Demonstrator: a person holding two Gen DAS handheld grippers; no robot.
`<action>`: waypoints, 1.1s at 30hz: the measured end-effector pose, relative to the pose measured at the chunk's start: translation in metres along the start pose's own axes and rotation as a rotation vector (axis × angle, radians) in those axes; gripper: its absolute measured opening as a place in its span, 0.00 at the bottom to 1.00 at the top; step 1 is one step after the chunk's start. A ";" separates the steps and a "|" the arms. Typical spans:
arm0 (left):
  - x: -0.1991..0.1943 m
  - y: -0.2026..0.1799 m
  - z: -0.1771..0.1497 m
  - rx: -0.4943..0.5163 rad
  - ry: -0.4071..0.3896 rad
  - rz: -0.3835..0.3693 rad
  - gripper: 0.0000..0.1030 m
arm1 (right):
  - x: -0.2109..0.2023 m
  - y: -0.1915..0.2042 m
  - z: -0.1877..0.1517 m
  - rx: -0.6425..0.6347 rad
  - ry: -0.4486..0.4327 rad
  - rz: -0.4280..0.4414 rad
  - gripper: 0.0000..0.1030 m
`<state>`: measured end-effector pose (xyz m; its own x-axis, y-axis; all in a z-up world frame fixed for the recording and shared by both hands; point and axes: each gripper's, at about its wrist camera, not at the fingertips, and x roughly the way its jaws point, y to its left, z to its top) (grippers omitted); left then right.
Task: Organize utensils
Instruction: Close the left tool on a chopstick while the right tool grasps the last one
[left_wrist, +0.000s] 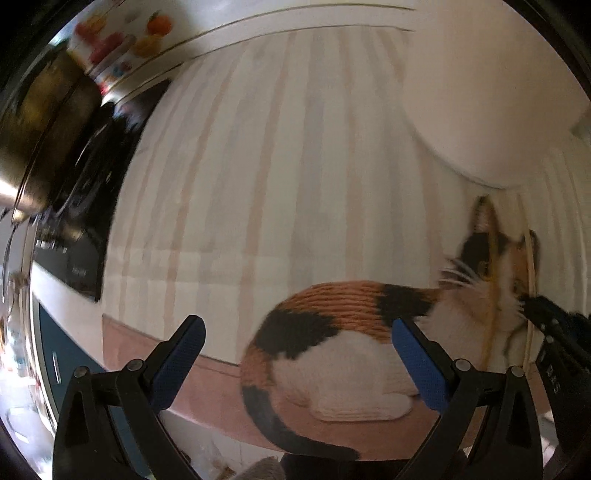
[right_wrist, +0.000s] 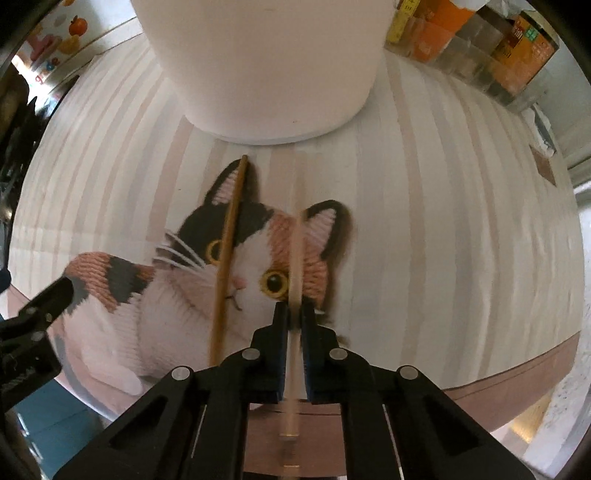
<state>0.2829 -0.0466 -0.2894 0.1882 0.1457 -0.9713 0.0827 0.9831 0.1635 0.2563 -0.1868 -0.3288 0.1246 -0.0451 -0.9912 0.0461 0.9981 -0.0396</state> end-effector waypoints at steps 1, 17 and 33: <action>-0.003 -0.007 0.000 0.017 -0.007 -0.009 1.00 | -0.001 -0.008 -0.003 0.003 -0.007 -0.012 0.07; 0.000 -0.110 0.009 0.239 0.021 -0.205 0.67 | -0.005 -0.166 -0.033 0.288 0.029 -0.084 0.07; 0.026 -0.064 0.008 0.174 0.062 -0.200 0.04 | 0.009 -0.152 0.000 0.256 0.043 -0.068 0.07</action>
<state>0.2899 -0.1064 -0.3235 0.0917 -0.0380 -0.9951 0.2799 0.9600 -0.0108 0.2500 -0.3385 -0.3322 0.0708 -0.1043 -0.9920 0.3028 0.9499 -0.0782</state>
